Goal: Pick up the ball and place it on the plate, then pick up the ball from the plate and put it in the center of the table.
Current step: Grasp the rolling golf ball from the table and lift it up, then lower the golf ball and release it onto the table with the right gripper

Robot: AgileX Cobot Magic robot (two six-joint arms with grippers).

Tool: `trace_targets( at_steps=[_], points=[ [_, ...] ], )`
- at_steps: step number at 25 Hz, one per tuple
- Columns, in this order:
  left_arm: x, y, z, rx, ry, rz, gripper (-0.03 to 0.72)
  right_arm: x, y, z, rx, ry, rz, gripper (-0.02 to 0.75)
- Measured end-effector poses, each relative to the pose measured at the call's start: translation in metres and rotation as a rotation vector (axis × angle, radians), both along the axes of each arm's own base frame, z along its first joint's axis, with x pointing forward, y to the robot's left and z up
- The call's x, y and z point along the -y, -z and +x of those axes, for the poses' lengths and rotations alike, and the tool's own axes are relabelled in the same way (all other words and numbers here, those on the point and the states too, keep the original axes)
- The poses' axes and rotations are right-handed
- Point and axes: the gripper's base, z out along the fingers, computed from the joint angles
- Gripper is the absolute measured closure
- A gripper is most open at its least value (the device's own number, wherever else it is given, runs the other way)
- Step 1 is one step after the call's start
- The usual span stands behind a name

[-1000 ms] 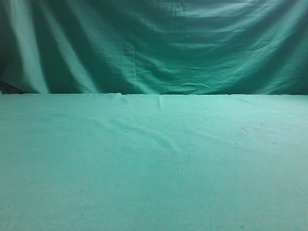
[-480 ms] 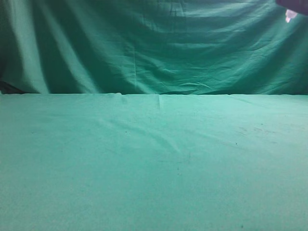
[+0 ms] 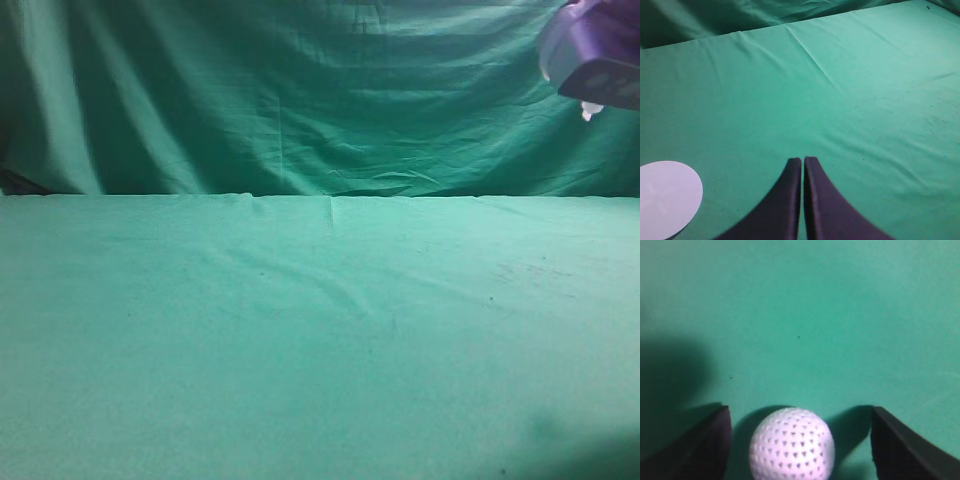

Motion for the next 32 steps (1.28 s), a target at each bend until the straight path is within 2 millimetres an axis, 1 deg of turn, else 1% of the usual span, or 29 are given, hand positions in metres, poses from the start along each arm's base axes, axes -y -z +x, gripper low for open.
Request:
trace_targets(
  at_steps=[1,5,6,7,11,13,16,22,24,25,27,29,32],
  points=[
    [0.000,0.000,0.000,0.000,0.000,0.000,0.688,0.000,0.000,0.000,0.000,0.001,0.000,0.209],
    [0.000,0.000,0.000,-0.001,0.001,0.000,0.688,0.000,0.000,0.000,-0.008,0.009,-0.006,0.406],
    [0.000,0.000,0.000,-0.001,0.001,0.000,0.688,0.000,-0.001,-0.001,-0.010,0.013,-0.008,0.419],
    [0.000,0.000,0.000,-0.001,0.001,0.000,0.688,0.000,-0.001,-0.001,-0.012,0.013,-0.010,0.408],
    [0.000,0.000,0.000,-0.001,0.001,0.000,0.688,0.000,-0.002,0.000,-0.017,0.013,-0.012,0.408],
    [0.000,0.000,0.000,-0.001,0.001,0.000,0.688,-0.004,-0.009,0.005,-0.006,0.011,0.000,0.408],
    [0.000,0.000,0.000,-0.003,0.005,0.004,0.688,-0.018,-0.033,0.021,0.068,0.008,0.060,0.408],
    [0.002,0.003,-0.002,-0.002,0.061,0.072,0.688,-0.049,-0.105,0.066,0.317,-0.025,0.197,0.408],
    [0.002,0.004,-0.004,0.001,0.070,0.078,0.688,-0.057,-0.120,0.080,0.372,-0.038,0.212,0.408],
    [0.002,0.007,-0.006,-0.001,0.072,0.081,0.688,-0.062,-0.124,0.088,0.393,-0.044,0.214,0.408],
    [0.002,0.016,-0.010,-0.013,0.072,0.082,0.688,-0.071,-0.125,0.101,0.409,-0.069,0.201,0.408],
    [0.001,0.026,-0.015,-0.019,0.067,0.081,0.688,-0.081,-0.116,0.115,0.402,-0.091,0.186,0.408],
    [-0.001,0.032,-0.019,0.007,0.045,0.067,0.688,-0.098,-0.096,0.134,0.403,-0.121,0.181,0.408]
  ],
)
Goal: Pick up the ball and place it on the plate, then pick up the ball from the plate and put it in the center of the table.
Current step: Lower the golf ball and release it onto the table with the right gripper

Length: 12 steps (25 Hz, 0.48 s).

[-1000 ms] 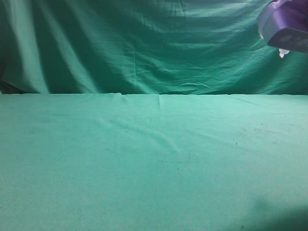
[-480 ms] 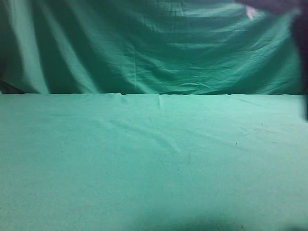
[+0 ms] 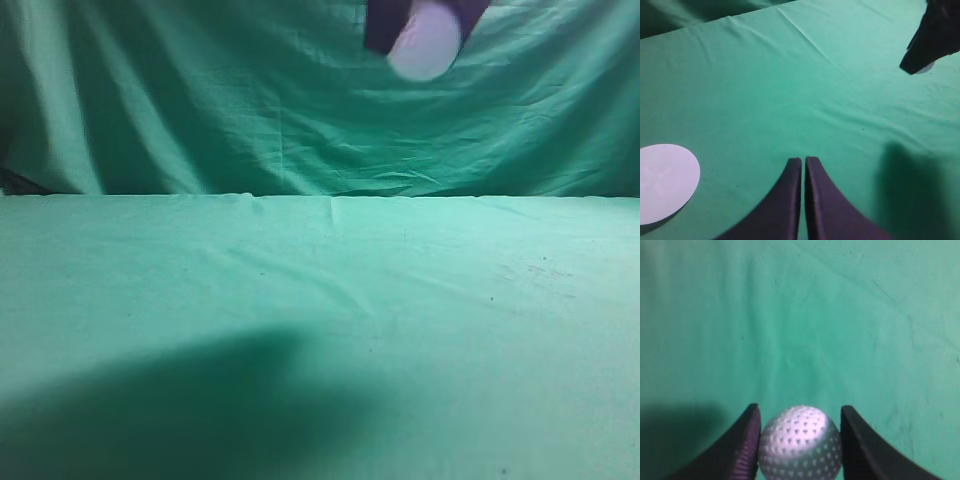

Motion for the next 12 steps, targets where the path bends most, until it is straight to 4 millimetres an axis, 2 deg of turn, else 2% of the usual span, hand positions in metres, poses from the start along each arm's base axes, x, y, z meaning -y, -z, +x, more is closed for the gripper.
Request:
trace_targets(
  at_steps=[5,12],
  points=[
    [-0.001,0.002,0.000,0.021,-0.016,0.002,0.688,-0.025,0.042,0.031,0.020,-0.010,0.015,0.408],
    [-0.002,0.002,0.000,0.023,-0.016,0.003,0.688,-0.048,0.079,0.060,0.089,-0.029,0.055,0.408]
  ],
)
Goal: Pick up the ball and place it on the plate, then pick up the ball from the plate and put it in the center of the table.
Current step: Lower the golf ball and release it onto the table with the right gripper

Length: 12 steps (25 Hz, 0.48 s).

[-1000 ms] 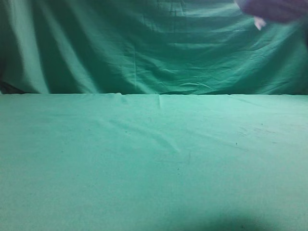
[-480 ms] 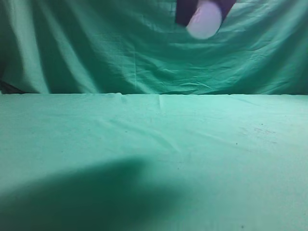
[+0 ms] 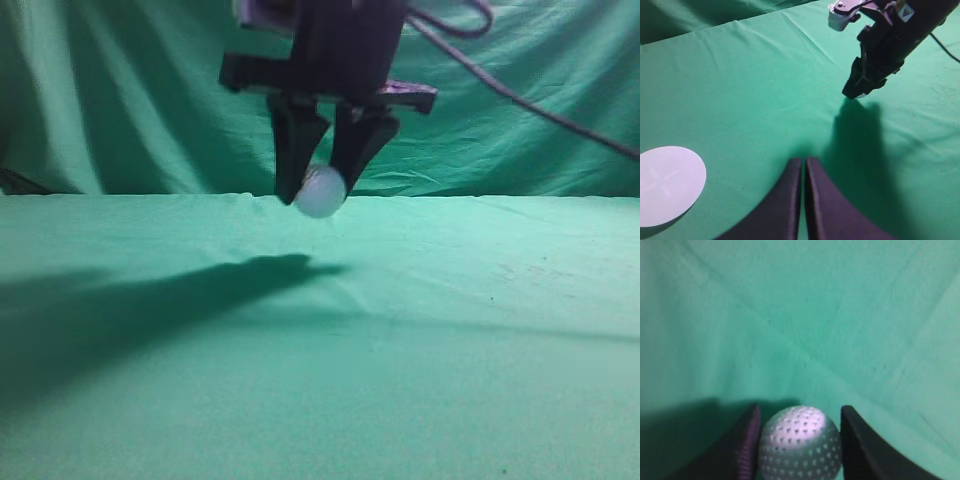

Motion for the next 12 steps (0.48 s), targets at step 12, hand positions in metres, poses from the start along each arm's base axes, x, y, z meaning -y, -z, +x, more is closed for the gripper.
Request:
trace_targets(
  at_steps=[12],
  points=[
    [0.000,0.000,0.000,0.001,0.001,0.003,0.688,-0.007,0.018,0.009,0.038,-0.004,0.024,0.408]
  ],
)
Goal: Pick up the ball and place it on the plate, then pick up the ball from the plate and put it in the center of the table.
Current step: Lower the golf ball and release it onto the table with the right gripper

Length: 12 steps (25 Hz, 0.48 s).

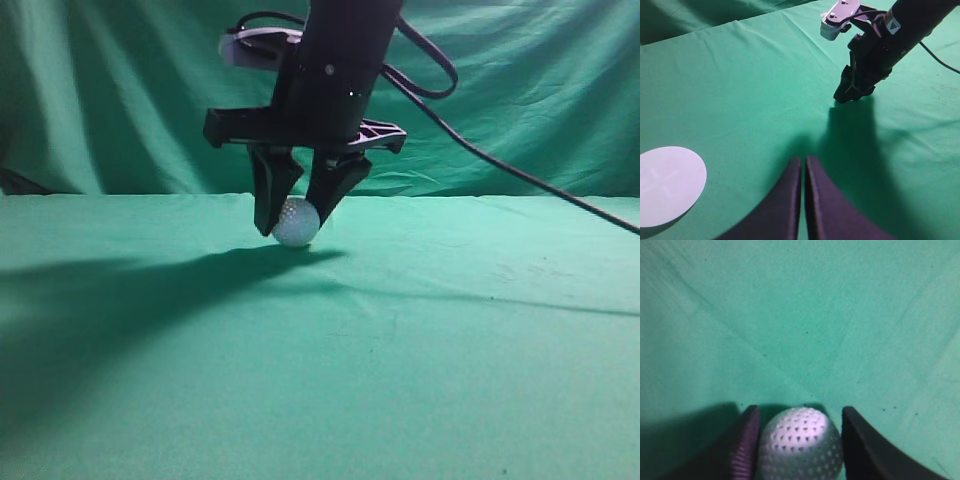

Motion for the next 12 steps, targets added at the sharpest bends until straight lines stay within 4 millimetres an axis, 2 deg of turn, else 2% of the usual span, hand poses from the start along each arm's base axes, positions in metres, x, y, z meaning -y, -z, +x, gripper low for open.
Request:
trace_targets(
  at_steps=[1,2,4,6,8,11,12],
  points=[
    [0.000,0.000,0.000,0.000,0.000,0.000,0.688,0.000,0.000,0.000,0.000,0.000,0.000,0.408],
    [0.000,0.000,0.000,0.000,0.000,0.000,0.688,-0.001,0.001,0.001,0.000,0.000,0.000,0.343],
    [0.000,0.000,0.000,0.000,0.000,0.000,0.688,-0.001,-0.001,0.001,-0.003,0.000,-0.002,0.269],
    [0.000,0.000,0.000,0.000,0.000,0.000,0.688,-0.002,-0.012,0.002,0.005,-0.001,0.005,0.174],
    [0.000,0.000,0.000,0.000,0.000,0.000,0.688,-0.004,-0.032,0.004,0.024,-0.006,0.015,0.120],
    [0.000,0.000,0.000,0.000,0.000,0.000,0.688,-0.001,-0.075,0.003,0.054,-0.014,0.017,0.132],
    [0.000,0.000,0.000,0.000,0.000,-0.002,0.688,0.001,-0.092,0.001,0.065,-0.013,0.016,0.184]
  ],
)
